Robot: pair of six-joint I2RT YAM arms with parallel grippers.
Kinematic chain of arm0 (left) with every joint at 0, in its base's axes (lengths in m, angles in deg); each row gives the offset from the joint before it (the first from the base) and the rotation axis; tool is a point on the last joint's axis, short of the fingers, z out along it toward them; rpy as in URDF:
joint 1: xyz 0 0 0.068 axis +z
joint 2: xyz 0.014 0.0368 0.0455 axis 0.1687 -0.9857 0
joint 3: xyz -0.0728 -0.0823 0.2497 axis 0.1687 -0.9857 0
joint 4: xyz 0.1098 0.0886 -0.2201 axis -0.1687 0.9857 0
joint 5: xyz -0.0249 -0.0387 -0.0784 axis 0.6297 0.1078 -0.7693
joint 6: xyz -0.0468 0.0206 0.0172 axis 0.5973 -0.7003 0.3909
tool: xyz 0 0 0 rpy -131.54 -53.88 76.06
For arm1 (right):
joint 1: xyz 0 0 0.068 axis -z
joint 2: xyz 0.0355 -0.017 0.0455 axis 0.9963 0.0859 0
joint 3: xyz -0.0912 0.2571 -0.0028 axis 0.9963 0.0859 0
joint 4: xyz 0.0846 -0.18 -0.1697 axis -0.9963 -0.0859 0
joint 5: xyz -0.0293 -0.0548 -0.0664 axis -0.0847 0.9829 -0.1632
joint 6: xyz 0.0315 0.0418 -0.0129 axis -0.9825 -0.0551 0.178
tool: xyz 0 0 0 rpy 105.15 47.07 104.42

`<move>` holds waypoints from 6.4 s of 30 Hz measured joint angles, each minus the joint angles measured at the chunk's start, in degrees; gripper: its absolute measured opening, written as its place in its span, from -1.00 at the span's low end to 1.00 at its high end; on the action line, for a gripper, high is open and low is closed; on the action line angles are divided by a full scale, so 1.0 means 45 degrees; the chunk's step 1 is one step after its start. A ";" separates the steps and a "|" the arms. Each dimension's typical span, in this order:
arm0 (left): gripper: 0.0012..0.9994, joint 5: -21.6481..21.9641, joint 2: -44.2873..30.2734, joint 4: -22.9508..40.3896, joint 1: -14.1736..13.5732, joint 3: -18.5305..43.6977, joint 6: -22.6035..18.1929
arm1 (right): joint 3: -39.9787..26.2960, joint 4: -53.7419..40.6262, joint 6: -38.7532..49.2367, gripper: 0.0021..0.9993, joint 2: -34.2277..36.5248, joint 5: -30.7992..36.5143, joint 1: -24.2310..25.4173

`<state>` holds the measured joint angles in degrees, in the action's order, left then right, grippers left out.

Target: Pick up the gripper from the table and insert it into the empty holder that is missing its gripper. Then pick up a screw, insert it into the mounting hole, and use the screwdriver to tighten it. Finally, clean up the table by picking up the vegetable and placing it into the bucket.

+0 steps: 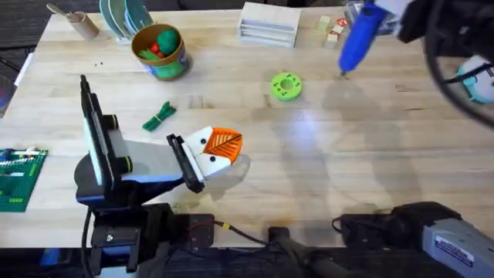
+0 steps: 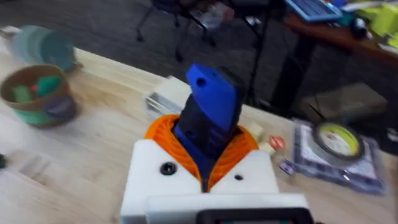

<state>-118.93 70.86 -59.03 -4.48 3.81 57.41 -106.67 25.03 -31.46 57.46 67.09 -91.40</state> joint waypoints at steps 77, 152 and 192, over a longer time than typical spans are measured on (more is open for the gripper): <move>-0.98 0.0000 0.0000 0.0000 0.0000 -0.0005 0.0733 | 0.1463 0.9519 -0.1437 -0.94 0.3007 -0.1524 -1.0234; -0.98 0.0044 0.0000 -0.0010 0.0000 -0.0004 0.0773 | 0.1473 0.5093 1.5114 -0.72 0.9365 0.5437 -0.2299; 0.94 0.0117 0.0000 -0.0019 0.0000 -0.0005 0.0809 | 0.1322 0.4848 0.2790 0.99 0.3231 0.5533 -0.2817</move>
<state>-118.41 70.86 -59.12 -4.48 3.79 61.05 -100.72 46.85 -18.91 71.99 91.99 -104.08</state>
